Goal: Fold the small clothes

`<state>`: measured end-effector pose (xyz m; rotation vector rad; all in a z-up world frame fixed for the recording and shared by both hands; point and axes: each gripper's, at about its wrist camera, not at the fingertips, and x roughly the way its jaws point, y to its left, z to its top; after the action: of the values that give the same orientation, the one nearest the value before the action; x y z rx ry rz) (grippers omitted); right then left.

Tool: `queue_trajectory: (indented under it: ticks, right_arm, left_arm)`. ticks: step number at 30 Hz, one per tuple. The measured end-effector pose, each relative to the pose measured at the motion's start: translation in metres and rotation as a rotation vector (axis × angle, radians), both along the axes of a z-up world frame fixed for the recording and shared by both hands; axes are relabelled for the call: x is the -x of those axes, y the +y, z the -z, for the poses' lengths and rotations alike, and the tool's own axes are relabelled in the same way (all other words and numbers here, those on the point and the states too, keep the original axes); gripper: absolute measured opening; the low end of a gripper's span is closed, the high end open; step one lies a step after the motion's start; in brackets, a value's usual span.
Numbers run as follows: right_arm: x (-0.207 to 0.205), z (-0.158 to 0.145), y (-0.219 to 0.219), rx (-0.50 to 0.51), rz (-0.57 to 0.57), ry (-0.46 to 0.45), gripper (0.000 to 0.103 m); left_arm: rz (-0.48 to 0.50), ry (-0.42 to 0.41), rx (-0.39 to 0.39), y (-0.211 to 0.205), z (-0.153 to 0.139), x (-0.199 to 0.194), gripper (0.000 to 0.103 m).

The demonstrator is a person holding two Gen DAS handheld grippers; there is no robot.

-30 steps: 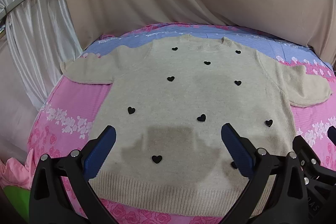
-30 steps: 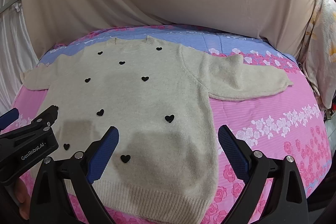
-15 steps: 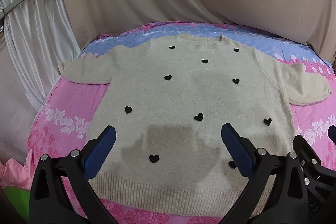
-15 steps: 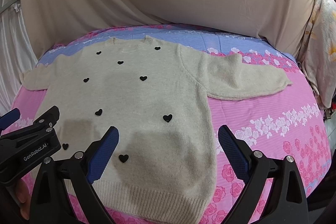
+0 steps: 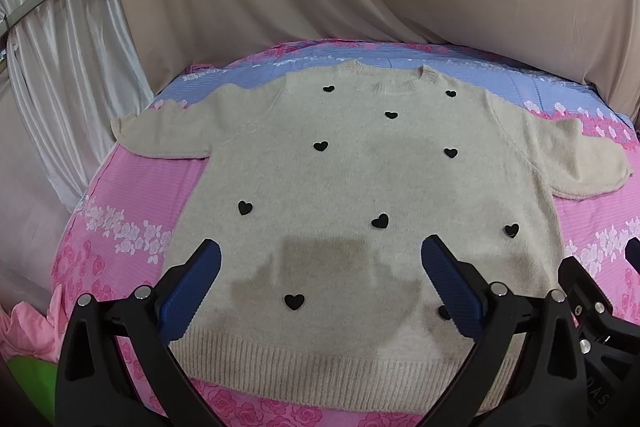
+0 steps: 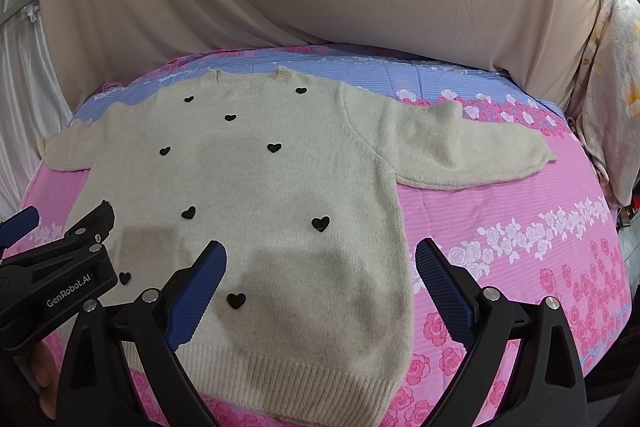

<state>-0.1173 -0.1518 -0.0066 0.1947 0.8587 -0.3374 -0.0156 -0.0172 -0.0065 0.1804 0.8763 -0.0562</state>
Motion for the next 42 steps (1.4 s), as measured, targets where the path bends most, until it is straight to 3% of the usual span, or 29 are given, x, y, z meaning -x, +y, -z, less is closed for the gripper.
queue_trajectory:
  ticks: [23, 33, 35, 37, 39, 41, 42]
  right_arm:
    - [-0.002, 0.008, -0.004, -0.017, -0.001, 0.016, 0.094]
    - [-0.014, 0.021, -0.017, -0.062, -0.002, 0.056, 0.094]
    - [-0.016, 0.026, -0.036, -0.099, 0.002, 0.049, 0.093]
    - [-0.016, 0.031, -0.077, -0.113, 0.077, 0.035, 0.092]
    - [-0.015, 0.042, -0.139, -0.168, 0.185, 0.036, 0.091]
    - [-0.01, 0.055, -0.208, -0.257, 0.294, 0.027, 0.075]
    - [-0.007, 0.063, -0.248, -0.296, 0.359, 0.02, 0.074]
  left_arm:
    - [0.017, 0.011, -0.02, -0.006, 0.006, -0.003, 0.098]
    - [0.026, 0.054, -0.038, -0.018, 0.017, -0.016, 0.098]
    - [0.025, 0.084, -0.021, -0.02, 0.022, -0.02, 0.098]
    - [0.011, 0.123, 0.024, -0.018, 0.025, -0.026, 0.098]
    - [-0.011, 0.139, 0.069, -0.016, 0.026, -0.031, 0.098]
    - [-0.017, 0.13, 0.085, -0.019, 0.023, -0.032, 0.098]
    - [-0.018, 0.114, 0.083, -0.025, 0.021, -0.032, 0.098]
